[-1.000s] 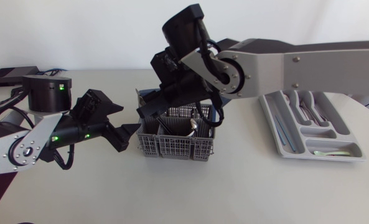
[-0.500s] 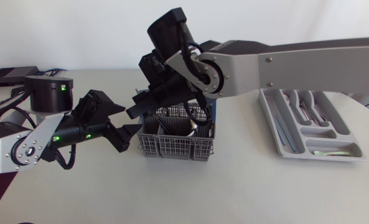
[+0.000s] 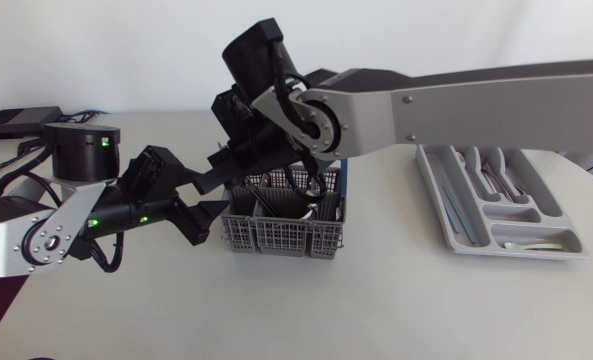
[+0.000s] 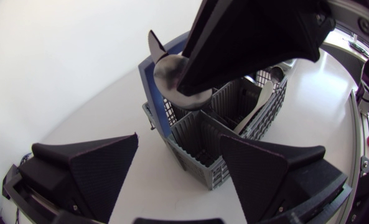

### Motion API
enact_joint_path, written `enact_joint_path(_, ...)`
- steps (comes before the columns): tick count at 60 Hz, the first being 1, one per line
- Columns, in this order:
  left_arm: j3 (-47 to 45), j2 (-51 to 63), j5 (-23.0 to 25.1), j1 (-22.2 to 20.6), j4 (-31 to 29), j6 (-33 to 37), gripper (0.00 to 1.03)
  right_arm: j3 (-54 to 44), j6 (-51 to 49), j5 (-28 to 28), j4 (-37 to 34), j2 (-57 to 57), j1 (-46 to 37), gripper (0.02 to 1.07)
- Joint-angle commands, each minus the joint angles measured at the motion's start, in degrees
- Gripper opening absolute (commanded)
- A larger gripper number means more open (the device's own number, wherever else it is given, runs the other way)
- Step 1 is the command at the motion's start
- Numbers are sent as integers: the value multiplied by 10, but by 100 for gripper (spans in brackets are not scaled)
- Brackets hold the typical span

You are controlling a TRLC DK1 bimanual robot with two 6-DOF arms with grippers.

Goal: Sort the cutlery from the basket into the organizer compartments.

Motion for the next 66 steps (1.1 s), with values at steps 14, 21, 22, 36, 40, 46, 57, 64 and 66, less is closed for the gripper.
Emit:
enact_joint_path(14,-5,12,5,4,7,-13,90,4,15,-2,1,22,5,12)
enact_joint_path(21,-7,12,5,4,8,-13,90,-6,14,-3,3,19,5,10)
enact_joint_path(22,-8,12,5,3,8,-13,90,-9,14,-5,3,17,4,9)
enact_joint_path(36,-9,12,5,2,9,-13,90,-48,6,-23,8,-18,0,8)
enact_joint_path(40,-8,12,5,-1,9,-14,90,-60,6,-28,11,-33,-2,8)
enact_joint_path(46,-8,8,5,-4,9,-15,90,-73,5,-37,11,-54,-4,8)
enact_joint_path(57,-6,-6,4,-8,4,-18,90,-98,3,-52,8,-108,-6,8)
enact_joint_path(64,-3,-16,4,-12,-4,-20,90,-110,3,-66,4,-146,-8,8)
enact_joint_path(66,-2,-21,4,-15,-6,-21,90,-112,3,-69,0,-158,-9,8)
